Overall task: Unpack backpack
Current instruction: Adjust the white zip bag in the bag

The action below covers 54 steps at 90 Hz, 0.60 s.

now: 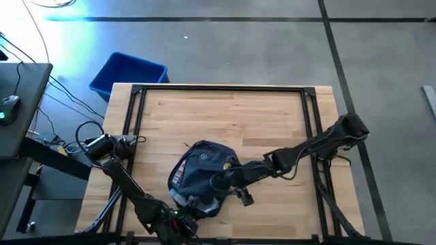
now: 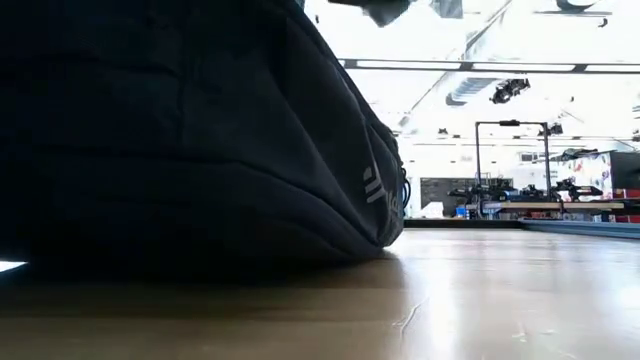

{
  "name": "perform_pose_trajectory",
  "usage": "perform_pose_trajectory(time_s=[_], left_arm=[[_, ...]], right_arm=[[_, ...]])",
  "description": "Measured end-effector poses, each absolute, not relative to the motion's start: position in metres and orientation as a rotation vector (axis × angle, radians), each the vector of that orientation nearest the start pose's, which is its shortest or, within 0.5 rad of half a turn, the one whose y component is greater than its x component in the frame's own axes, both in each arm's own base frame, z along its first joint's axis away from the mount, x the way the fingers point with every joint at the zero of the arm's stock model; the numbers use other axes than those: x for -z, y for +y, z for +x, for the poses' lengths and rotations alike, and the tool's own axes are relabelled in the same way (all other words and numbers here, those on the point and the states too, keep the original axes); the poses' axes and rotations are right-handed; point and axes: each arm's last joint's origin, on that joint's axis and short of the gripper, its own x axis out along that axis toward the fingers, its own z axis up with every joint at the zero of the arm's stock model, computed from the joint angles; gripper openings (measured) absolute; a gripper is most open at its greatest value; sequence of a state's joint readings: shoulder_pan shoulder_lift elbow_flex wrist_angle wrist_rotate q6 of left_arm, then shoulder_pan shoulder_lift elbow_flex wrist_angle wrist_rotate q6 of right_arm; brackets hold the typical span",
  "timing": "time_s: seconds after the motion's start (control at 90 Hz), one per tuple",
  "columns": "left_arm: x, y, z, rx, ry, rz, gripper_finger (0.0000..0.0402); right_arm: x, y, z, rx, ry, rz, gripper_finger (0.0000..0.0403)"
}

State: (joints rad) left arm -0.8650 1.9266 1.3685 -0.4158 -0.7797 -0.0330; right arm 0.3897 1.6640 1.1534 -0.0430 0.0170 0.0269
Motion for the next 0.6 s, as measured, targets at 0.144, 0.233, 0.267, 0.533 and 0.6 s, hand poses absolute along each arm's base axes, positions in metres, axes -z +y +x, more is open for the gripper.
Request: perform_pose_trajectory(time_s=[0.144, 0.233, 0.267, 0.533, 0.6], left_arm=[[-0.199, -0.291, 0.276, 0.056, 0.666, 0.661, 0.0], [-0.199, -0.291, 0.276, 0.04, 0.662, 0.658, 0.0], [-0.199, -0.291, 0.276, 0.039, 0.662, 0.658, 0.0], [-0.198, -0.289, 0.276, 0.031, 0.669, 0.658, 0.0], [-0.198, -0.289, 0.276, 0.03, 0.67, 0.659, 0.0]], right_arm=[[-0.22, 0.144, 0.359, -0.392, 0.528, -0.05, 0.019], [-0.208, 0.151, 0.371, -0.444, 0.559, -0.079, 0.0174], [-0.208, 0.155, 0.375, -0.457, 0.555, -0.086, 0.0169], [-0.198, 0.168, 0.395, -0.543, 0.606, -0.121, 0.011], [-0.204, 0.17, 0.397, -0.555, 0.588, -0.12, 0.0094]])
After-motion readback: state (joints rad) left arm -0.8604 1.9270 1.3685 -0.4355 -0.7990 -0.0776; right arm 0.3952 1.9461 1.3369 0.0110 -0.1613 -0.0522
